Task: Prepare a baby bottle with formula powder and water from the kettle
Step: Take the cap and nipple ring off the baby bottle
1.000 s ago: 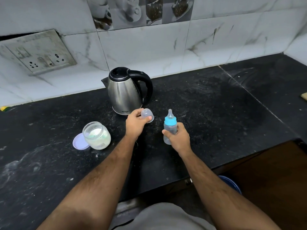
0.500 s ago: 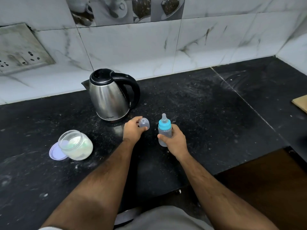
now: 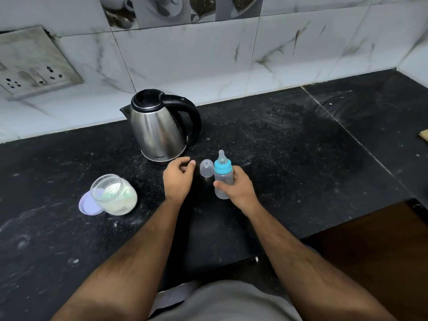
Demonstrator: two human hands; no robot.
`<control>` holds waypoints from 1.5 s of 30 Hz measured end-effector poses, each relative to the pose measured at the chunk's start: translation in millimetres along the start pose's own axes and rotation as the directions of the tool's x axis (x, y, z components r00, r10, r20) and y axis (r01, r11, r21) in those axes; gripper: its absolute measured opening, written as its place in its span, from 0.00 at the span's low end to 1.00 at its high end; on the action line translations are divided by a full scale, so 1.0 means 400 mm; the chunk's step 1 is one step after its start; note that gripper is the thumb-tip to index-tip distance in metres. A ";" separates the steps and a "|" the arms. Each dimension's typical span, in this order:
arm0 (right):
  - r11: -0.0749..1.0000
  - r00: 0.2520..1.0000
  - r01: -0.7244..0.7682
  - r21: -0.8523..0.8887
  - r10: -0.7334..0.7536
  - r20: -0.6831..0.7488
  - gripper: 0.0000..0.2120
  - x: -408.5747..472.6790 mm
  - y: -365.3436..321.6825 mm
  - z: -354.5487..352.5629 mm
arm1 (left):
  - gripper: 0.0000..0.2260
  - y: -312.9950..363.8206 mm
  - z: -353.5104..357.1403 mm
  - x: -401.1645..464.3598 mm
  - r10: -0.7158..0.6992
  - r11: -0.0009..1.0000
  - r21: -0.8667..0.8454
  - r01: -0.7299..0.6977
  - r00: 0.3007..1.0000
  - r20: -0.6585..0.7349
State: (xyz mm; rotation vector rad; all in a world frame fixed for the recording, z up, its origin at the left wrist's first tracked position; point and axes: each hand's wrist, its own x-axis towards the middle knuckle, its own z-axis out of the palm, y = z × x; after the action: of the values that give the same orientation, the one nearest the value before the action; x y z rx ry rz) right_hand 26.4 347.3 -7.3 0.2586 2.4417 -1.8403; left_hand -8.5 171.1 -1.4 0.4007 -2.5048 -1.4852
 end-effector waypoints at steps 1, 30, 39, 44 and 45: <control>1.000 1.000 -0.006 0.009 0.006 0.017 0.21 0.000 -0.004 0.012 | 0.06 0.005 -0.011 -0.004 -0.017 0.998 -0.062 0.020 0.999 0.042; 0.983 0.871 -0.070 0.169 -0.023 0.490 0.04 -0.085 -0.124 0.169 | 0.04 0.033 -0.225 -0.046 0.073 0.930 -0.349 0.112 0.876 0.476; 0.999 0.975 0.040 0.002 -0.039 0.220 0.13 -0.091 -0.106 0.224 | 0.09 0.027 -0.208 -0.060 0.058 0.947 -0.314 0.065 0.928 0.367; 0.976 0.995 0.086 -0.202 -0.076 0.060 0.15 -0.103 -0.111 0.242 | 0.06 0.033 -0.187 -0.069 -0.006 0.937 -0.330 0.113 0.951 0.309; 0.962 0.995 0.103 -0.255 -0.102 0.014 0.15 -0.107 -0.112 0.247 | 0.06 0.038 -0.183 -0.071 -0.027 0.935 -0.330 0.131 0.953 0.302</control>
State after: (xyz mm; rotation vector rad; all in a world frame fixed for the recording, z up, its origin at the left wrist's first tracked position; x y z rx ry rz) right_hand 56.3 236.6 14.3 0.1164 2.7022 -1.5334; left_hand 38.9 127.1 45.7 0.2361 -2.3781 -2.1123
